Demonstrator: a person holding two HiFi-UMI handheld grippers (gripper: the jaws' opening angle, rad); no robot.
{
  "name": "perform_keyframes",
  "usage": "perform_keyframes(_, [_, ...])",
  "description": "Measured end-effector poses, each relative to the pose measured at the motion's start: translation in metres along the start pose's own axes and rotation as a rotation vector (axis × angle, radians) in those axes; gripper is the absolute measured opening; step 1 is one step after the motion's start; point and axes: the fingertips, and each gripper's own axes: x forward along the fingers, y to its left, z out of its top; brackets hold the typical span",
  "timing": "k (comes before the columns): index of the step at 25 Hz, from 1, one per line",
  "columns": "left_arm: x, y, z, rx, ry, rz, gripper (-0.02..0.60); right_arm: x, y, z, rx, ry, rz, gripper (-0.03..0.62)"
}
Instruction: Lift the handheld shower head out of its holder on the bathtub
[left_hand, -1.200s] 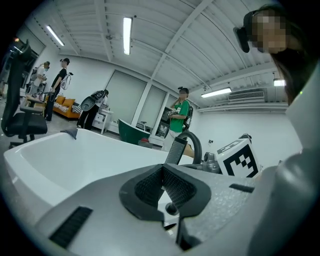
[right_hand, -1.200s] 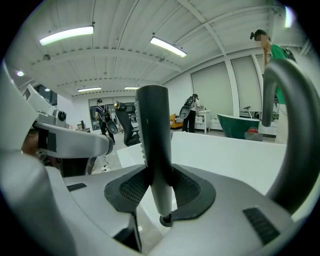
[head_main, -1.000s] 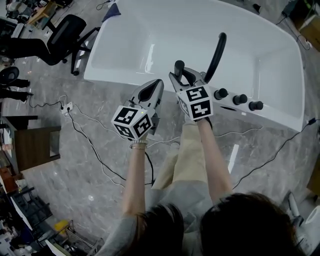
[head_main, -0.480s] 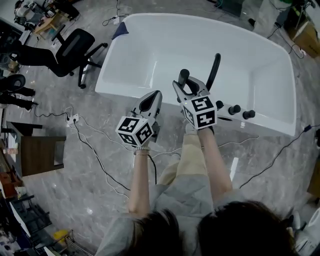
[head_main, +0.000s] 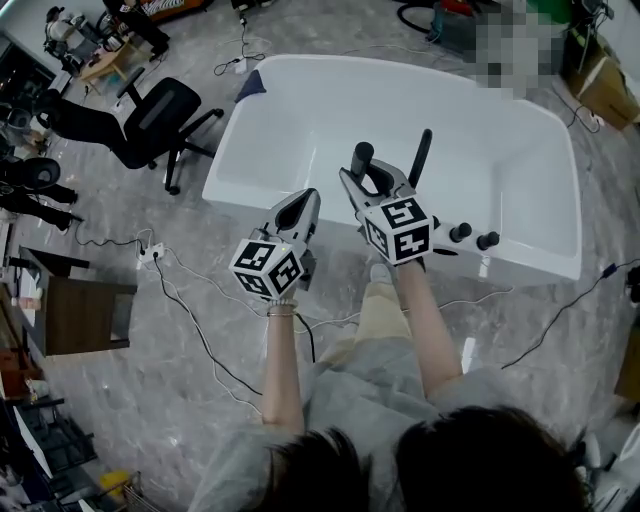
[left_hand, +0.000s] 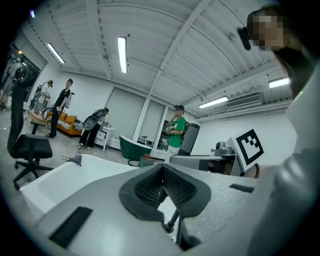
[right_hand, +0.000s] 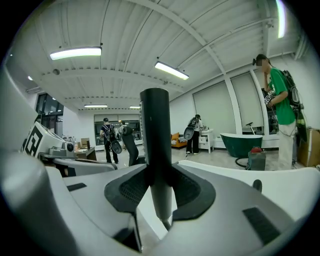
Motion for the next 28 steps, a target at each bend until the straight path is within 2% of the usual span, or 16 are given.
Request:
perform_keyframes(13, [-0.052,-0.014,0.049,0.095,-0.029,0.034,0.005,-0.024,0.057,0.063,-0.101,-0.066,0.096,0.133])
perform_keyframes(28, [-0.113,-0.024,0.083,0.171,-0.065,0.059,0.005,-0.045,0.129,0.116,-0.121,-0.176,0.204,0.133])
